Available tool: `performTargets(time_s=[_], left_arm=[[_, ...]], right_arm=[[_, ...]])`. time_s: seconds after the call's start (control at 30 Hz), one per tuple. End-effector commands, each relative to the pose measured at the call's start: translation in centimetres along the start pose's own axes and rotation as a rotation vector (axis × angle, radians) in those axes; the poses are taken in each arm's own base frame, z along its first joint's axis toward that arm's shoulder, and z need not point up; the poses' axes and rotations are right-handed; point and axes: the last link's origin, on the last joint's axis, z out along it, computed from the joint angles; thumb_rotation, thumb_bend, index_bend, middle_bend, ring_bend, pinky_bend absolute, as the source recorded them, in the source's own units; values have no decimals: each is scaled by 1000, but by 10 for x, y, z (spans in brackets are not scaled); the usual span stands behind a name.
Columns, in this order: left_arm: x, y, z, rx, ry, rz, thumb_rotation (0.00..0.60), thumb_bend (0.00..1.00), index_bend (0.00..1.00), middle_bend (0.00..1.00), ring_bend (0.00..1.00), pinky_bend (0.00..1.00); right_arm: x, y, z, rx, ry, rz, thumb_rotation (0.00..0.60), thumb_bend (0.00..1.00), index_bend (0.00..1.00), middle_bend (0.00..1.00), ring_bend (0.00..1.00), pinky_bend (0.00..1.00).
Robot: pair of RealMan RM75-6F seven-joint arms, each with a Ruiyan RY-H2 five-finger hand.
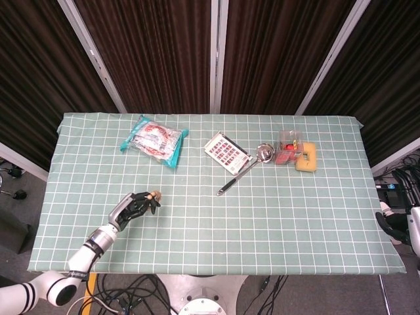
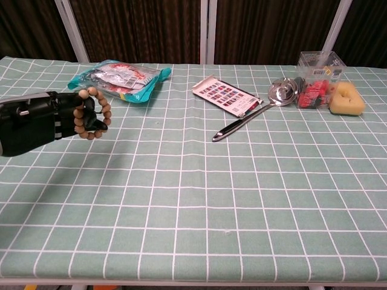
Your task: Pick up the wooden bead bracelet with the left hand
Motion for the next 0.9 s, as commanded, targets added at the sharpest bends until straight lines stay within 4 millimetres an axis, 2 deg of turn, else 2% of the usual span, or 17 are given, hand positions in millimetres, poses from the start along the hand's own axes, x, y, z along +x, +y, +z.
performTargets(time_s=[0.03, 0.17, 0.27, 0.4, 0.47, 0.5, 0.53, 0.63, 0.73, 0.9], left_arm=[[0, 0, 0, 0, -1, 8, 598, 655, 518, 607, 363, 90], [-1, 0, 0, 0, -9, 21, 600, 721, 498, 590, 359, 89], [-2, 0, -1, 3, -30, 43, 600, 774, 445, 547, 332, 86], [-3, 2, -1, -2, -42, 24, 599, 776, 400, 512, 310, 85], [-2, 2, -1, -6, -42, 14, 544, 768, 398, 510, 310, 86], [-2, 3, -1, -8, -42, 9, 491, 752, 397, 509, 310, 86], [-1, 3, -1, -10, -43, 7, 441, 728, 397, 509, 310, 86], [0, 4, -2, -17, -47, 0, 341, 634, 397, 508, 310, 88], [1, 5, -2, -19, -54, 1, 302, 550, 397, 508, 310, 89], [1, 5, -2, -29, -54, 20, 303, 487, 397, 510, 310, 90]], right_arm=[[0, 0, 0, 0, 0, 1, 600, 186, 0, 87, 0, 0], [0, 0, 0, 0, 0, 0, 600, 187, 0, 87, 0, 0], [0, 0, 0, -1, 1, 0, 600, 187, 0, 87, 0, 0], [0, 0, -1, -1, 0, 1, 600, 186, 0, 87, 0, 0], [0, 0, -1, -2, 0, 2, 600, 186, 0, 87, 0, 0], [0, 0, -1, -2, 0, 2, 600, 186, 0, 87, 0, 0], [0, 0, -1, -2, 0, 2, 600, 187, 0, 87, 0, 0], [0, 0, 0, -2, 0, 3, 600, 186, 0, 87, 0, 0], [-1, 0, 0, -1, 0, 3, 600, 185, 0, 87, 0, 0], [-1, 0, -1, -3, -1, 4, 600, 185, 0, 87, 0, 0]])
